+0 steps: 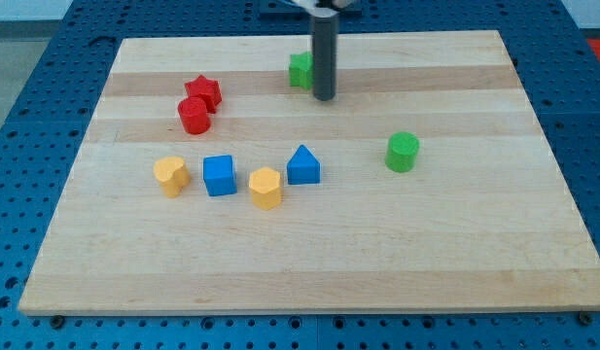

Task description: Move green star above the red star

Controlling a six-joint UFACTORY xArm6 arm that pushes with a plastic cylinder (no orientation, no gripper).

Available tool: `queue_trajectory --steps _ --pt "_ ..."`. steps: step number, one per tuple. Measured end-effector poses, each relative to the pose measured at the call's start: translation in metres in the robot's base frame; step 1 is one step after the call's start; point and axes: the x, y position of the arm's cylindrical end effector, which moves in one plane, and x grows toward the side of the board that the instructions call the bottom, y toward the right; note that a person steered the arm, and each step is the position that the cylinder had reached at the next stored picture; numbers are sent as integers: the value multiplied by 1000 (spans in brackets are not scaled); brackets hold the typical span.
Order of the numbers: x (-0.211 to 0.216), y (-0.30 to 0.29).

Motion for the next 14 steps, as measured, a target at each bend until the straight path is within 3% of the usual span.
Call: queue_trajectory --steps 1,2,3,5,6,8,9,10,11,14 --pt "-38 35" --pt "-60 23" --pt "-60 -15" --pt "-47 26" --pt "-32 12" --pt "-39 -105" --pt "-39 -113" --pt "-57 -60" --pt "-89 -44" --pt "-73 -150"
